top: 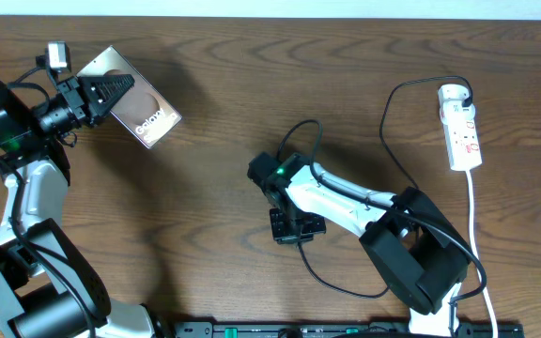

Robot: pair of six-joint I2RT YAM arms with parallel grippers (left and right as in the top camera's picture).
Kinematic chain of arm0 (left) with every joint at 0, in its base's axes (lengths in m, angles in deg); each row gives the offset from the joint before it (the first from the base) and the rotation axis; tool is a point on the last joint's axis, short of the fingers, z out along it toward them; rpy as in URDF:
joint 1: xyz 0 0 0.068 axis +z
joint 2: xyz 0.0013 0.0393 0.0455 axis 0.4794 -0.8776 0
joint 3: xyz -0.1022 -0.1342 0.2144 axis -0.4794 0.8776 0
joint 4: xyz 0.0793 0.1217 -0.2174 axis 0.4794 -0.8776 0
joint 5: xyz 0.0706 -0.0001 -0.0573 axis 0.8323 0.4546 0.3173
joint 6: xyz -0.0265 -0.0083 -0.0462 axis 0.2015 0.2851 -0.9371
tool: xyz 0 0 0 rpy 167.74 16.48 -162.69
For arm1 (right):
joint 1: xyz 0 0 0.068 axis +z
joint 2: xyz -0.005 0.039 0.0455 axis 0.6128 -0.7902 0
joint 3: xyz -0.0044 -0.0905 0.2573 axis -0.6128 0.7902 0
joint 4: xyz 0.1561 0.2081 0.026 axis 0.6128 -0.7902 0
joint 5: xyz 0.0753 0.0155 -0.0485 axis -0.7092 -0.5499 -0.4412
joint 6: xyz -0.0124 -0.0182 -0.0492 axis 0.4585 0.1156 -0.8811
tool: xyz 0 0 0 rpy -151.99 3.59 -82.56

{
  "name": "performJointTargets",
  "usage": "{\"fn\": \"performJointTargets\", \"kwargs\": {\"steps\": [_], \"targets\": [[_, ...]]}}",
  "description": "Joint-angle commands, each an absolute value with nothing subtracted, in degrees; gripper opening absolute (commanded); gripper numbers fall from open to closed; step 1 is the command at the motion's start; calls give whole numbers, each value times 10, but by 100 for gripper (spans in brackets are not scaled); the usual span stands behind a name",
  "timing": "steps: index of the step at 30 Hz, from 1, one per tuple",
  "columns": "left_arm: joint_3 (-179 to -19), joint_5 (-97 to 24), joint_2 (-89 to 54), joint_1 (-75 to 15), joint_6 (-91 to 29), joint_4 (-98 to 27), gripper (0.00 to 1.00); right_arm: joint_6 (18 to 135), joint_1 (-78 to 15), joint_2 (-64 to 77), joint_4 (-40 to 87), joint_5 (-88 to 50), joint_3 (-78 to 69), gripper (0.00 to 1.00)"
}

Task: Plug charger to phone and switch on socket
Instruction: 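Lower the right gripper and grasp the black cable's plug end, then lift the cable plug with the right gripper toward the held phone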

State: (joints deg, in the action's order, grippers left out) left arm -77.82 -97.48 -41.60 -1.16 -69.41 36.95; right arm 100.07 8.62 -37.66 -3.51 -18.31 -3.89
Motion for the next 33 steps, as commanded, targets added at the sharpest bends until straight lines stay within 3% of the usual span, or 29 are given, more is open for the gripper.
{"fn": "performJointTargets", "kwargs": {"steps": [1,7,14,24,29,33], "targets": [[-782,-990,-409,-12,-686,373,7,1000,89,-402,-34,-182,-17,11],[-782,-990,-409,-12,-686,373,8,1000,89,-402,-34,-186,-12,10],[-782,-990,-409,-12,-686,373,8,1000,89,-402,-29,-185,-12,1],[-782,-990,-409,-12,-687,373,7,973,63,-402,-2,-198,-34,1],[-782,-990,-409,-12,-686,373,7,815,-3,-401,-4,-399,-132,1],[-782,-990,-409,-12,-686,373,7,601,-64,-401,-21,-728,-220,1]]}}
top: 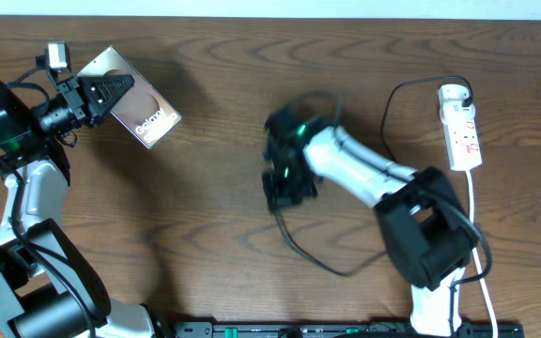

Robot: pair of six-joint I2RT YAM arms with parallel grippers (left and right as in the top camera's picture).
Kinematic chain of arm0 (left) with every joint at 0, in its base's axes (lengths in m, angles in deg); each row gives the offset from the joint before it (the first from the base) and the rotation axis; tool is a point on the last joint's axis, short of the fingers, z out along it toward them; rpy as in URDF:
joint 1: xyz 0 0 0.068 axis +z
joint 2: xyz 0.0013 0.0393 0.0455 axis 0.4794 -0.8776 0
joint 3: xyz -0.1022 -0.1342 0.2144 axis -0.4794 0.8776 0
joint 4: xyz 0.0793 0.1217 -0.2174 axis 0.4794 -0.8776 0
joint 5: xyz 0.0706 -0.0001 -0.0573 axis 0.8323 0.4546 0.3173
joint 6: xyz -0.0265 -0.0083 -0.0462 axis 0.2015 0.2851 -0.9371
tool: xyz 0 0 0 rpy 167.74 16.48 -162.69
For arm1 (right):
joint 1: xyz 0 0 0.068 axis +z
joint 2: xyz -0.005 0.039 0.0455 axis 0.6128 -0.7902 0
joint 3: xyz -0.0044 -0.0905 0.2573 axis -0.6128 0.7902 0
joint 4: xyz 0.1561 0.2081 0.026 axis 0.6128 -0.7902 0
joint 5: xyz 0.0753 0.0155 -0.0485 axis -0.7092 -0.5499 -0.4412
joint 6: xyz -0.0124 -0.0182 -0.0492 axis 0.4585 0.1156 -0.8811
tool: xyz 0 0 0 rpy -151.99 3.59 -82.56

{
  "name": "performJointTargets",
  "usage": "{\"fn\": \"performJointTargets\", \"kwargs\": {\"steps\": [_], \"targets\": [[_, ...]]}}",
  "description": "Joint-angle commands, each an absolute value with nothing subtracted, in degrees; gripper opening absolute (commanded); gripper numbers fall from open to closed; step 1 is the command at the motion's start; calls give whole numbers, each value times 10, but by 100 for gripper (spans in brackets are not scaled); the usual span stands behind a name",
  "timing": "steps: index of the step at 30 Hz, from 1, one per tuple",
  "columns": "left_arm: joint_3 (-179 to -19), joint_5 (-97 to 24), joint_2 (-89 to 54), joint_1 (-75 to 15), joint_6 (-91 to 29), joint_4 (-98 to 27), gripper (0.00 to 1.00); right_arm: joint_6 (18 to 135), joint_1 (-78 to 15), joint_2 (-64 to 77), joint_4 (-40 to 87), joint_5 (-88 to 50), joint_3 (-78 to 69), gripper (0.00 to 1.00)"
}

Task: Plug charger to phone and switch on socket
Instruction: 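Lift the cable plug with the right gripper toward the held phone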

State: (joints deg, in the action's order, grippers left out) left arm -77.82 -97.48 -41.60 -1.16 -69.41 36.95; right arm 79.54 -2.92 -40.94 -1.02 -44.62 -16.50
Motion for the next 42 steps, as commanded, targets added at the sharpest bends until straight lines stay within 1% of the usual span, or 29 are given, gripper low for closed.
{"fn": "performJointTargets", "kwargs": {"steps": [1,4,6,11,14,23,28,31,36,42], "targets": [[-782,-990,-409,-12,-687,373,7,548,-80,-401,-38,-798,-239,1],[-782,-990,-409,-12,-687,373,7,472,-103,-401,-71,-882,-251,1],[-782,-990,-409,-13,-687,373,7,395,-108,-401,-108,-920,-251,1],[-782,-990,-409,-30,-687,373,8,209,-99,-401,-228,-925,-250,1],[-782,-990,-409,-50,-687,373,8,141,-91,-401,-279,-919,-250,1],[-782,-990,-409,-114,-686,373,7,140,-98,-402,-282,-890,-250,1],[-782,-990,-409,-133,-684,374,7,150,-107,-402,-257,-888,-250,1],[-782,-990,-409,-132,-682,381,7,205,-107,-402,-216,-879,-250,1],[-782,-990,-409,-132,-676,382,8,334,-91,-402,-102,-863,-250,1],[-782,-990,-409,-129,-673,382,7,400,-65,-402,-29,-862,-250,1]]}}
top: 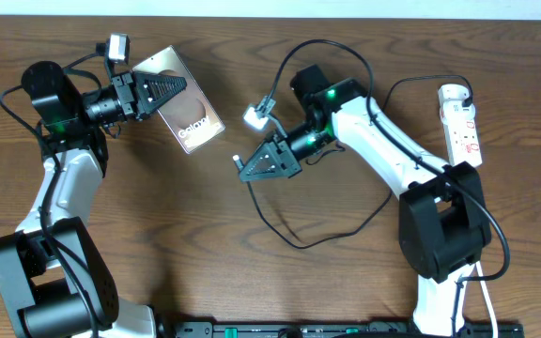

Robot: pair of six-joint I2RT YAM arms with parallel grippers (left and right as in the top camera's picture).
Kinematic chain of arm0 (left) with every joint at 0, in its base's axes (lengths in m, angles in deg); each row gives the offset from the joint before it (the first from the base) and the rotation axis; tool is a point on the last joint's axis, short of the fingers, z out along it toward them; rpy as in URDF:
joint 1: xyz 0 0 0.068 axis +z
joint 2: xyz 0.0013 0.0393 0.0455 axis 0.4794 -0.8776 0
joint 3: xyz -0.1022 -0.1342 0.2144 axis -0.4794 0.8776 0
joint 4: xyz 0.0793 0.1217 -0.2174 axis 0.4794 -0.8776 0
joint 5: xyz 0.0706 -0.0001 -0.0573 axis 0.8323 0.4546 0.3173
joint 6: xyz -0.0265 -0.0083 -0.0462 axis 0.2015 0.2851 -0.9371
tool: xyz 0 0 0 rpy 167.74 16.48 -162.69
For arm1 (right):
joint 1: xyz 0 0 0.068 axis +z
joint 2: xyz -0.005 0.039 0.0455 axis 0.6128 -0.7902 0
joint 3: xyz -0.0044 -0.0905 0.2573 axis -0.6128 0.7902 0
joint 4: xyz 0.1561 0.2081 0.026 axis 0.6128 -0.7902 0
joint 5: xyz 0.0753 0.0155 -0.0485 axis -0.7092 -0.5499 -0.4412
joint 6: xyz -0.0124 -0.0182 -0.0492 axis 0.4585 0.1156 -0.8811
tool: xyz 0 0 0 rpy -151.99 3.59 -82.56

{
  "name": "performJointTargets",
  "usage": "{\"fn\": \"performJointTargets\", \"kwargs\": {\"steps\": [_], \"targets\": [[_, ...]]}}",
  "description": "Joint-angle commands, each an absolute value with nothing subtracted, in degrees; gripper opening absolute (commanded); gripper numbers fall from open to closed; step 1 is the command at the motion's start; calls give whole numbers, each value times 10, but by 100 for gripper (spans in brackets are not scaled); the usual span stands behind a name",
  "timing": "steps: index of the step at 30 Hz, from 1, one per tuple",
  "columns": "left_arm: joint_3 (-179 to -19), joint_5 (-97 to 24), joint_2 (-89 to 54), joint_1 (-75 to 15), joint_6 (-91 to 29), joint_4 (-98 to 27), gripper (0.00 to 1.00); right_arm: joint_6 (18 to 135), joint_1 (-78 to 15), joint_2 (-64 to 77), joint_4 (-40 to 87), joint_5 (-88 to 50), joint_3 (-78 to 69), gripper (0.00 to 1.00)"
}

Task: Plug charger to phone and switch on socket
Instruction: 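Lift the cable plug with the right gripper toward the held phone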

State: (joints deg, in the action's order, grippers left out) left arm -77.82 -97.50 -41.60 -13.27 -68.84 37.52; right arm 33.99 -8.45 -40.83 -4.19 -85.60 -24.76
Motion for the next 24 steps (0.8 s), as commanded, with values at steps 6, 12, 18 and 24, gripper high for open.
{"fn": "performJointTargets", "kwargs": {"steps": [6,12,18,24], "targets": [[-782,-990,-409,-129,-669,382,7,412,-53,-402,-13,-861,-250,1],[-782,-990,-409,-129,-669,382,8,416,-55,-402,-12,-868,-250,1],[-782,-990,-409,-132,-669,382,7,443,-55,-402,25,-887,-250,1],[-782,-990,-409,-140,-669,382,7,482,-58,-402,71,-889,-250,1]]}}
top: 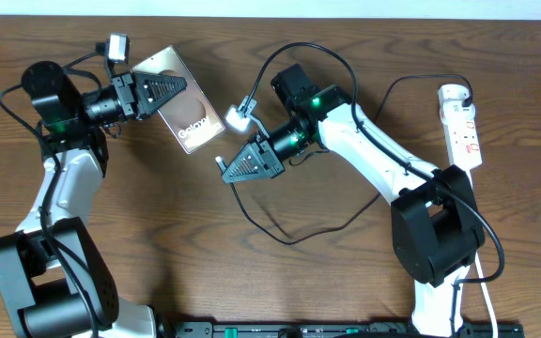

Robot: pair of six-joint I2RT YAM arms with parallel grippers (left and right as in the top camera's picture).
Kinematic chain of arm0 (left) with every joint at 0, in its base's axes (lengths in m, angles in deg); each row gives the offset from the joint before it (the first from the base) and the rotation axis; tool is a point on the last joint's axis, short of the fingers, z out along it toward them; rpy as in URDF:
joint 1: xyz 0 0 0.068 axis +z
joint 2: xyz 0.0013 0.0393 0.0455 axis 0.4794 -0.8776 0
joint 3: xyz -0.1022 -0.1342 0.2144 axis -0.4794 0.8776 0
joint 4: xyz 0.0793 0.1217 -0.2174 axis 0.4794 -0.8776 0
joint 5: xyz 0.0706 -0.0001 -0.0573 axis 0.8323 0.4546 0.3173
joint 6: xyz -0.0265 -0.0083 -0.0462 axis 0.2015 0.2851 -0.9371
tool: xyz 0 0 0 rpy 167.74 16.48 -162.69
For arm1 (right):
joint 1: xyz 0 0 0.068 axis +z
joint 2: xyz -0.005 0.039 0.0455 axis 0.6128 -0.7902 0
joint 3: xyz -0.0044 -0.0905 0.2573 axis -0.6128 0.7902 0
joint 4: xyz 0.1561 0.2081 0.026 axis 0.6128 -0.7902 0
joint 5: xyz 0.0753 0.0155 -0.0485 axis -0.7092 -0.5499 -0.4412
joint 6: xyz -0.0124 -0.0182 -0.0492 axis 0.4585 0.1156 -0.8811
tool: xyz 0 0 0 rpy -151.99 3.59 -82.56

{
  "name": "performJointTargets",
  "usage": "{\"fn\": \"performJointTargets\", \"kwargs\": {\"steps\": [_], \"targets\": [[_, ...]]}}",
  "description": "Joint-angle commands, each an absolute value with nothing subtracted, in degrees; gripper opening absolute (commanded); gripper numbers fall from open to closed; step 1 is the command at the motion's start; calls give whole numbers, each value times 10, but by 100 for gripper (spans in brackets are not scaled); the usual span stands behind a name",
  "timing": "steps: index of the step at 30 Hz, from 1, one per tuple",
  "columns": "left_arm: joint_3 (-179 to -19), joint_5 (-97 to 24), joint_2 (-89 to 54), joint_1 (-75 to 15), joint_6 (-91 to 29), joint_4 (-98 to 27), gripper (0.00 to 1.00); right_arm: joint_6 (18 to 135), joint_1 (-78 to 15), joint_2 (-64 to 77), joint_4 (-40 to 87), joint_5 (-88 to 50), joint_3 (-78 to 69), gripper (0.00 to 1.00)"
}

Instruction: Plug charger to phone and switch on socket

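The phone [188, 111], gold-backed with "Galaxy" lettering, is held above the table at upper left, my left gripper [162, 90] shut on its upper edge. My right gripper [228, 170] is shut on the black charger cable near its plug end, just right of and below the phone's lower corner. The plug tip itself is too small to make out against the dark wood. The black cable [289, 235] loops down across the table and runs up to the white socket strip [461, 127] at the far right.
A white cable [477, 235] runs down the right edge from the socket strip. A black rail [299, 330] lies along the front edge. The wooden tabletop [158, 244] lies bare in front of the arms.
My right gripper has moved a little left and toward the phone, still holding the cable end. The phone and left arm have stayed where they were.
At first my left gripper held the phone at the far left while my right gripper was low over the cable mid-table. The right then had risen with the cable. Later the phone had come toward centre and the right gripper faced it, now closer.
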State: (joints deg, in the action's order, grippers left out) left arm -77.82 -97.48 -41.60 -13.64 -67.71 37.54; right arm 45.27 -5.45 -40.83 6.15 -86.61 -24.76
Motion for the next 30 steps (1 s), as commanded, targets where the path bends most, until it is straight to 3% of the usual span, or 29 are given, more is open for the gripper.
{"fn": "performJointTargets", "kwargs": {"steps": [1,30], "targets": [[-782,-990,-409,-140,-669,382,8,482,-59,-402,74,-893,-250,1],[-782,-990,-409,-162,-669,382,7,547,-64,-402,164,-906,-250,1]]}}
